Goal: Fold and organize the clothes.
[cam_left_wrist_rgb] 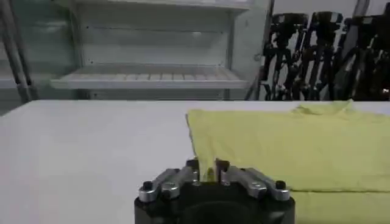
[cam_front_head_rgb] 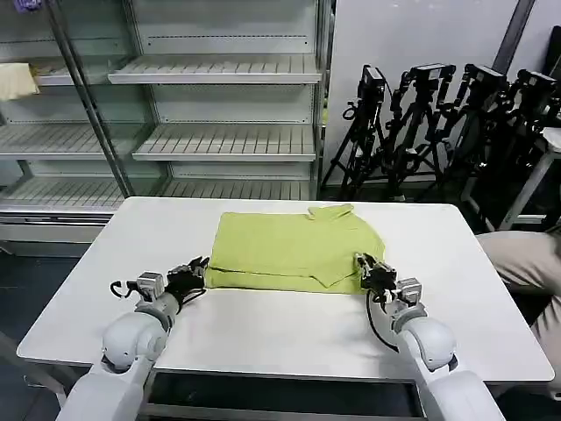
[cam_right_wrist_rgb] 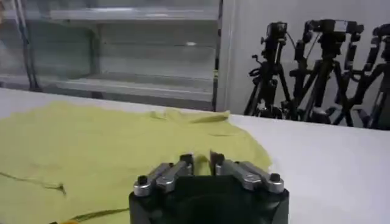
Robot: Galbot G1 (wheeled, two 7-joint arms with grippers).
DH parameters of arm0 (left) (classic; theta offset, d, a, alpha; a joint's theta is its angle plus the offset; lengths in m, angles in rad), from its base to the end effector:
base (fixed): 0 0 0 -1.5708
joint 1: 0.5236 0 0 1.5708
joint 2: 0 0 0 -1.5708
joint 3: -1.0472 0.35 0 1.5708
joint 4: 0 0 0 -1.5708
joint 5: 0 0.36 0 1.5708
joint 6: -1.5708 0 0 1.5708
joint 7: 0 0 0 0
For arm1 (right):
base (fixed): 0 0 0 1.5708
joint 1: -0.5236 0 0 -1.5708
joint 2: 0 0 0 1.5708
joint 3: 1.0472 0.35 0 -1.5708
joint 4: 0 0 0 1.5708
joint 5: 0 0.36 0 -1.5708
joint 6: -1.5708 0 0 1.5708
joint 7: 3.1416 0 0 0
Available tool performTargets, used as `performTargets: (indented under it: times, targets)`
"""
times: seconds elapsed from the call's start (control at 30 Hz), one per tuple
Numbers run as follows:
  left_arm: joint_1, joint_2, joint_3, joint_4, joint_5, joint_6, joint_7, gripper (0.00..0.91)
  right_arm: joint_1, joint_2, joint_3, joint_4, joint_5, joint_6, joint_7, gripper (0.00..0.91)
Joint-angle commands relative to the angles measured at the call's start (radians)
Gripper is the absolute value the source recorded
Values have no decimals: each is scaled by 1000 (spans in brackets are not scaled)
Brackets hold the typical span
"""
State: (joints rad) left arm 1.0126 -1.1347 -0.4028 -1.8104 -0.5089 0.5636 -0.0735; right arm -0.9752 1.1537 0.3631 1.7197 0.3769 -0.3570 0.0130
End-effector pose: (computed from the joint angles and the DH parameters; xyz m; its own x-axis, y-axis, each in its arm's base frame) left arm 0.3559 0.0736 -0.2454 -0.9204 0.1572 0.3579 0.1551 0.9873 -0.0349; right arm 0.3717 -0.0681 -0.2682 -0.9620 -0.1719 0.2121 -0.1869 0.9810 -0.0528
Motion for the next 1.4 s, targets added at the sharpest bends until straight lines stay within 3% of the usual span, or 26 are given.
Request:
performTargets:
  times: [0.03, 0.3, 0.57, 0.6, 0.63, 0.67, 0.7, 1.4]
  targets:
    - [49, 38, -22, -81, -29, 12, -12, 907, -22, -36, 21, 40, 33, -8, 4, 907]
    - [124, 54, 15, -128, -26, 13, -12, 907, -185, -67, 46, 191, 61, -116, 51, 907]
    - [106, 49, 18, -93, -25, 13, -24, 907, -230, -66, 60, 208, 59, -161, 85, 907]
    - [102, 48, 19, -88, -25, 13, -27, 907, -230, -64, 61, 206, 60, -170, 91, 665]
    - [98, 47, 21, -86, -26, 13, -29, 816, -230, -63, 61, 205, 60, -174, 93, 443]
    - [94, 47, 25, -79, -28, 14, -36, 191, -231, -63, 60, 205, 60, -185, 93, 101]
    - [92, 47, 29, -75, -28, 14, -39, 10, -231, -63, 60, 203, 59, -194, 89, 0]
    - [113, 56, 35, -83, -21, 13, -21, 10, -225, -64, 51, 189, 90, -178, 57, 0]
